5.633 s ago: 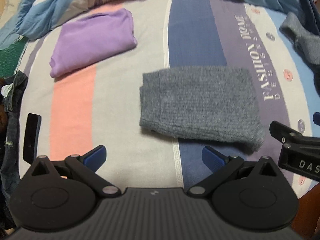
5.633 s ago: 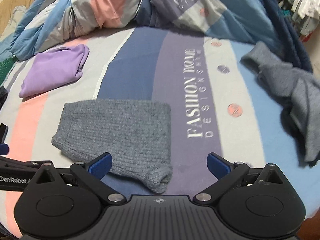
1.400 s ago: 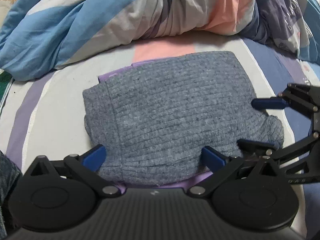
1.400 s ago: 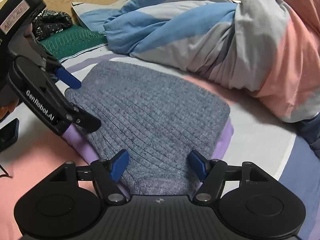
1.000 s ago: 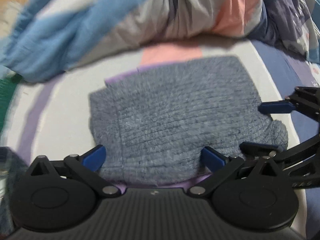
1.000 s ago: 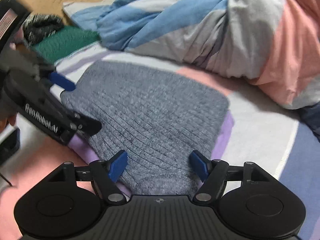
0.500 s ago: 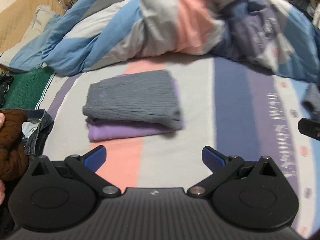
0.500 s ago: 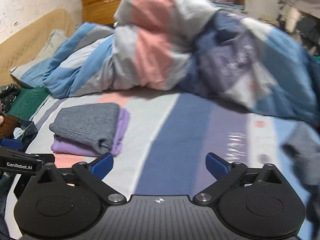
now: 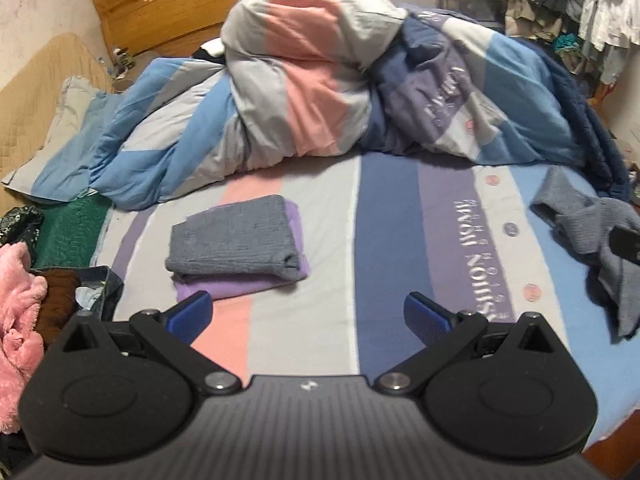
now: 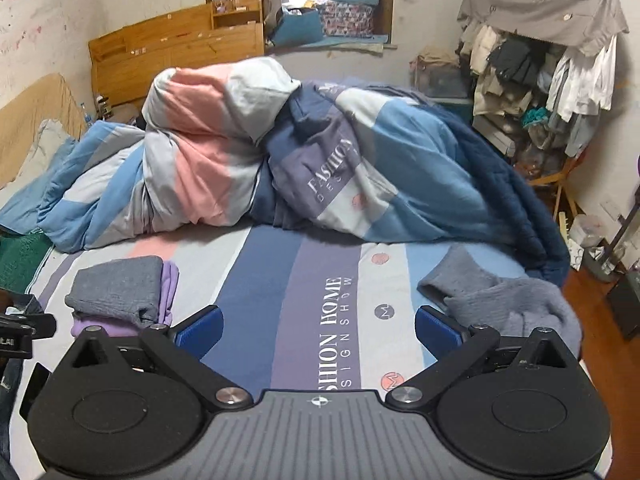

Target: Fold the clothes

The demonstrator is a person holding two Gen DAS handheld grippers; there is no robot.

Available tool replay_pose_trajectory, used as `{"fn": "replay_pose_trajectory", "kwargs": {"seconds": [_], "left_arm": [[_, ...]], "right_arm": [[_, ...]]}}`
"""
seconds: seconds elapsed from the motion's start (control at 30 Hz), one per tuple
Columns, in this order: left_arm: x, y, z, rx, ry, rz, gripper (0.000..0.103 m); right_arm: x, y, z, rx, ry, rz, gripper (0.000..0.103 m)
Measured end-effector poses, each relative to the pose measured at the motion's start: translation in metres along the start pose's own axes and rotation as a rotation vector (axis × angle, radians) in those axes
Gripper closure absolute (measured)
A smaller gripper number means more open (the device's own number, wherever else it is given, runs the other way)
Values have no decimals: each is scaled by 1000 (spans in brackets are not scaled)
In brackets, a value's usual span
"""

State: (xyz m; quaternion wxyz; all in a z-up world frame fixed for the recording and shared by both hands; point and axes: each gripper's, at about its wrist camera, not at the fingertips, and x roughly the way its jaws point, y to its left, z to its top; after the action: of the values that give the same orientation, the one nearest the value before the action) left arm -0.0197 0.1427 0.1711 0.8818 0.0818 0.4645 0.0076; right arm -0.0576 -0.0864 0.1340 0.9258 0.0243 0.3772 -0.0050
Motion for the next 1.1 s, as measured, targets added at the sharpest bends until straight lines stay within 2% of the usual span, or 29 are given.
{"fn": "replay_pose_trajectory", "kwargs": {"seconds": [0.13, 0.27, 0.4, 0.63, 0.97, 1.1], "left_arm": [[-22, -16, -6, 24, -9, -19, 0], [-35, -30, -18, 47, 3, -45, 0], [-38, -45, -30, 63, 35, -63, 0], [-48, -71, -46, 123, 44, -76, 0], [-52, -75, -59, 119, 64, -88, 0], [-54, -75, -64, 120, 64, -82, 0]], "right_arm": [[-23, -9, -7, 56, -2, 30, 0], [-36, -20, -18, 74, 28, 5, 0], [-43, -29, -33, 55, 86, -59, 0], [-56, -39, -54, 69, 135, -59, 0], [-69, -45, -63, 128, 118, -38, 0], [-71, -42, -67, 111, 118, -46, 0]]}}
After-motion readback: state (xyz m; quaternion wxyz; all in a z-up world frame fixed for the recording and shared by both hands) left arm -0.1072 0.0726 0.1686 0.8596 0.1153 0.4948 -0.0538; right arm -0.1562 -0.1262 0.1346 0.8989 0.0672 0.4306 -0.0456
